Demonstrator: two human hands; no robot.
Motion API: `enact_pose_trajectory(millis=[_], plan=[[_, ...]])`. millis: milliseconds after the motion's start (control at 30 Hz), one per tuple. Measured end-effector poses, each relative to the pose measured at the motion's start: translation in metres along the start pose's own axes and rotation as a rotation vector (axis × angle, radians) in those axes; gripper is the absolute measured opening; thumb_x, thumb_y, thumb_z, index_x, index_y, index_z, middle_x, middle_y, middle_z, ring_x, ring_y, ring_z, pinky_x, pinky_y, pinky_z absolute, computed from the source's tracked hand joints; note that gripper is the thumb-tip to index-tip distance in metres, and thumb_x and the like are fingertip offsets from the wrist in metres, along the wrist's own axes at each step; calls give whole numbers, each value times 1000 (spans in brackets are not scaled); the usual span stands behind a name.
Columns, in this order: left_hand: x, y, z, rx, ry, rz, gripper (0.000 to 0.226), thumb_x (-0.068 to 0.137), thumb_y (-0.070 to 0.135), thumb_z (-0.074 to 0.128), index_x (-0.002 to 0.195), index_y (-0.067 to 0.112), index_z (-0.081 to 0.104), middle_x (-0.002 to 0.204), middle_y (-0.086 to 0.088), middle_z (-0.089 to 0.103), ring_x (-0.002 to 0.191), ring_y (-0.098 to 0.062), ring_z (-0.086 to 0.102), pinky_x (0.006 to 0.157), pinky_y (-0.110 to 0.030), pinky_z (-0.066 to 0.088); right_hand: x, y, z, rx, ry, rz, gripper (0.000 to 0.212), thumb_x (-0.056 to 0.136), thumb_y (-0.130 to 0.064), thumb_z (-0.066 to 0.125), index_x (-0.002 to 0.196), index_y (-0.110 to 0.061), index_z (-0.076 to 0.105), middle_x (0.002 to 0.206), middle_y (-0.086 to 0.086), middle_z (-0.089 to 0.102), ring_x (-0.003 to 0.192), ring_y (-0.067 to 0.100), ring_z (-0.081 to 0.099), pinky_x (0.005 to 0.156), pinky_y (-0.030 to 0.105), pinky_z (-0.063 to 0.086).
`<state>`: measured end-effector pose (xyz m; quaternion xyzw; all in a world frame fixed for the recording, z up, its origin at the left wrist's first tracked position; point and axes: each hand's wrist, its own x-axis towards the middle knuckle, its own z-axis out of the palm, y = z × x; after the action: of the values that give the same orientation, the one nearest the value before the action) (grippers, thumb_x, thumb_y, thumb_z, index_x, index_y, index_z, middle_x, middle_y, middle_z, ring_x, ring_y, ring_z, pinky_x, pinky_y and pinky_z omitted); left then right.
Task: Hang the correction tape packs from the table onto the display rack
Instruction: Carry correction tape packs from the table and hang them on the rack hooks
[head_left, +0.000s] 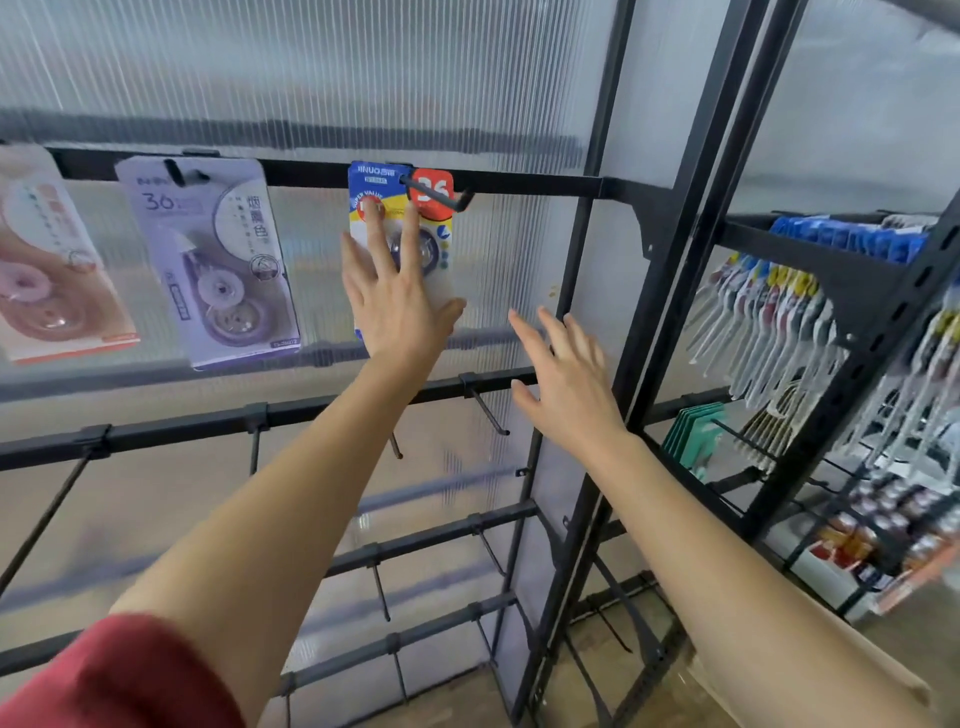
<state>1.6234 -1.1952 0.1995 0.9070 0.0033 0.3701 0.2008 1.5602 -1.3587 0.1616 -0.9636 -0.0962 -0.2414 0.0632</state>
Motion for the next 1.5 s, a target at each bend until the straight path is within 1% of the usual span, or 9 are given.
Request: enact_pose_trajectory(millis=[167, 267, 433, 567, 867, 1067, 1133, 1333, 1500], plan=[[4, -11, 2, 49, -60, 33, 100, 83, 50, 66, 153, 27, -2, 159, -10, -14, 144, -41, -11, 116, -49, -2, -4, 1, -1, -3, -1, -16, 71, 95, -32, 51, 152, -30, 8, 159, 7, 11, 145, 32, 8, 116, 49, 8], [-9, -14, -1, 13, -64, 34, 95, 86, 48, 63, 153, 27, -1, 160, -11, -12, 145, -39, -12, 116, -49, -5, -11, 4, -4, -6, -2, -27, 71, 94, -33, 51, 152, -30, 9, 159, 7, 12, 145, 32, 10, 116, 49, 9], [-50, -21, -14, 61, -144, 59, 85, 89, 54, 53, 153, 31, 1, 161, -6, -9, 146, -35, -9, 116, -49, -5, -35, 0, -5, 0, -28, -45, 72, 94, -34, 51, 152, -29, 7, 159, 7, 11, 145, 31, 10, 116, 48, 9], [-100, -32, -29, 148, -232, 63, 83, 90, 54, 50, 153, 31, 0, 160, -5, -11, 146, -33, -12, 115, -48, -10, -64, -11, -1, 35, -80, -60, 72, 94, -37, 50, 152, -28, 8, 159, 9, 12, 144, 33, 11, 115, 50, 10], [-209, -55, -65, 256, -476, 9, 79, 94, 53, 45, 153, 27, -2, 160, -7, -13, 145, -32, -16, 116, -47, -9, -145, -46, 18, 86, -254, -100, 73, 94, -40, 50, 152, -29, 6, 159, 11, 11, 144, 35, 10, 115, 52, 9], [-277, -62, -83, 222, -549, 22, 79, 94, 50, 47, 153, 25, 2, 161, -8, -7, 147, -31, -8, 117, -44, -4, -218, -68, 26, 114, -373, -59, 75, 93, -38, 53, 152, -29, 7, 158, 11, 11, 144, 36, 10, 114, 54, 9], [-304, -63, -91, 195, -591, 1, 79, 93, 49, 49, 153, 25, 3, 161, -8, -6, 147, -31, -8, 118, -43, -4, -249, -74, 28, 122, -403, -27, 74, 93, -38, 52, 152, -29, 8, 158, 11, 12, 144, 34, 10, 114, 53, 8], [-402, -72, -115, 193, -708, -58, 80, 92, 48, 51, 153, 24, 4, 161, -8, -4, 147, -31, -5, 119, -44, -1, -338, -89, 31, 95, -512, -2, 74, 92, -40, 53, 151, -26, 12, 156, 13, 18, 142, 35, 17, 112, 52, 17], [-481, -89, -135, 230, -785, -173, 83, 90, 50, 53, 153, 24, 6, 161, -8, -2, 147, -32, -2, 118, -44, 2, -399, -98, 35, 74, -650, -33, 72, 94, -42, 49, 152, -28, 7, 158, 12, 13, 143, 33, 14, 114, 51, 16]])
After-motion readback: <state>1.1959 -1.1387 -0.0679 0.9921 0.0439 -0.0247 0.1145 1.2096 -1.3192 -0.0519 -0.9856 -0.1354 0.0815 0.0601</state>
